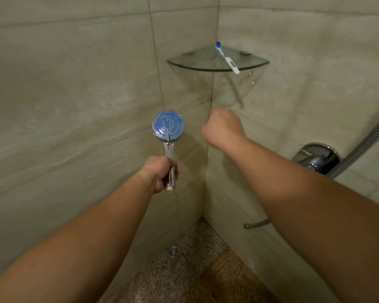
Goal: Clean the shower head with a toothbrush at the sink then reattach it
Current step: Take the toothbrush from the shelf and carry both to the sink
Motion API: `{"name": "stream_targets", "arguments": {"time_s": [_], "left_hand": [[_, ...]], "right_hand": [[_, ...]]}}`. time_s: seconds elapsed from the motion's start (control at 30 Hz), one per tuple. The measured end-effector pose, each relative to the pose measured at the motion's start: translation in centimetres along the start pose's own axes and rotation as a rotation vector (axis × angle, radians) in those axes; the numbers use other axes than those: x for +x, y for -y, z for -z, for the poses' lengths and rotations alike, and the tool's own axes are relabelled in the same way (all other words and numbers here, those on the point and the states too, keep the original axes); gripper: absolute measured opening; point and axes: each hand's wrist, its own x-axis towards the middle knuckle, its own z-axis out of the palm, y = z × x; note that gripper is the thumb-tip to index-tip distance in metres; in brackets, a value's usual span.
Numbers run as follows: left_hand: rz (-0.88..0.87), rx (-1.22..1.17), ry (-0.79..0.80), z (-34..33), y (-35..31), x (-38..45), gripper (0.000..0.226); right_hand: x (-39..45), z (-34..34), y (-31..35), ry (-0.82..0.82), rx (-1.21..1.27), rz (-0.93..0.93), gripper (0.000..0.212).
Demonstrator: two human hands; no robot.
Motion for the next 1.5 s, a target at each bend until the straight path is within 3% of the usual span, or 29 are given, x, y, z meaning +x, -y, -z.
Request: {"name": "stream_targets", "arguments": {"time_s": [0.13,0.23,0.43,0.9,1.07,1.17,1.5], "left_hand": [[-0.024,0.006,-0.01,0.1,-1.4,-0.2,0.014],[-0.028,0.009,-0.017,0.1,-2.2,-0.2,0.014],[-0.046,0.06,-0.027,0.3,-2.9,0.4,0.01],[-0.067,0.07,-0.071,2.2,-0.7,0.3,0.02],[-0.071,0.054,-0.097,3.6,0.2,-0.9,0.012],[-0.072,0.046,-0.105,5.0,0.9,-2.0,0.011],[-0.079,0.034,-0.184,13.8,7.2,-7.2,0.013]], "right_hand": [[3.6,5.4,1.4,-0.3,0.038,0.072,0.024],[6.5,8.1,1.6,-0.385,0.017,0.117,0.028],[11.8,8.7,0.7,-0.251,-0.158,-0.069,0.035],[13.4,9.3,1.1,-0.114,-0.376,-0.026,0.009],[10.0,8.8,2.8,-0.203,-0.2,-0.007,0.034],[6.2,6.9,3.4,-0.176,-0.081,0.012,0.035],[-9.3,-9.3,0.9,0.163,0.193,0.036,0.032]]}}
